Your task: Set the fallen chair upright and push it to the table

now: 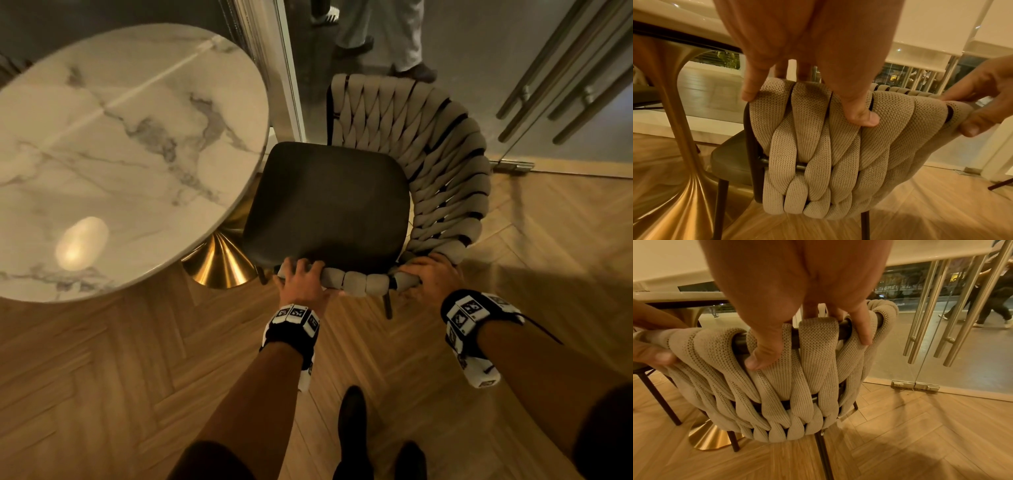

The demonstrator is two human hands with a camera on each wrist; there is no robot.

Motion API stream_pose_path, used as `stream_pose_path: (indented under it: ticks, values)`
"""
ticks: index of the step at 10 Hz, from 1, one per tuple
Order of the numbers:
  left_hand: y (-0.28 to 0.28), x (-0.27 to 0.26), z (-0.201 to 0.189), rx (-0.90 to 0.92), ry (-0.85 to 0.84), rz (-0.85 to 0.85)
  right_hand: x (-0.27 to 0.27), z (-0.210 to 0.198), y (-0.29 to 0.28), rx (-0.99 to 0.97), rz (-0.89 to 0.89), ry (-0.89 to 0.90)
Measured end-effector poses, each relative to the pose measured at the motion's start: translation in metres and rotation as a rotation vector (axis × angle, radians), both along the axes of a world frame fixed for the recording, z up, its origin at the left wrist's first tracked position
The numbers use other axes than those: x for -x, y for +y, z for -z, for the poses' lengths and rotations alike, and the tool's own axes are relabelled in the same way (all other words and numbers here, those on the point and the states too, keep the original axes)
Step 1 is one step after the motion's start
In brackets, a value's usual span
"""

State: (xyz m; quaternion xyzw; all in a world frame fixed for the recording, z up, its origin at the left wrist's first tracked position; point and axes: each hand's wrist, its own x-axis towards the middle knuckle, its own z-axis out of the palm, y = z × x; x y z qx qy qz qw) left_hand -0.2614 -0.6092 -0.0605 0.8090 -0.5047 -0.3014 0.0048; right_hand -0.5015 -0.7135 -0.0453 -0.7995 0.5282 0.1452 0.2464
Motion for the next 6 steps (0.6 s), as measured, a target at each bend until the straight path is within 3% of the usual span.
stream_pose_path:
  ticks: [4, 5, 6]
  values:
    - [-0.005, 0.004, -0.009, -0.019, 0.013, 0.006, 0.0, -0.01, -0.006, -0.04, -0.024, 0.026]
    - [0.001, 0.001, -0.012, -0.016, 0.048, -0.014, -0.002, -0.017, -0.007, -0.056, 0.017, 0.026]
    - [0.013, 0.004, -0.038, 0.105, 0.094, -0.054, -0.006, -0.03, 0.002, -0.022, 0.126, -0.071]
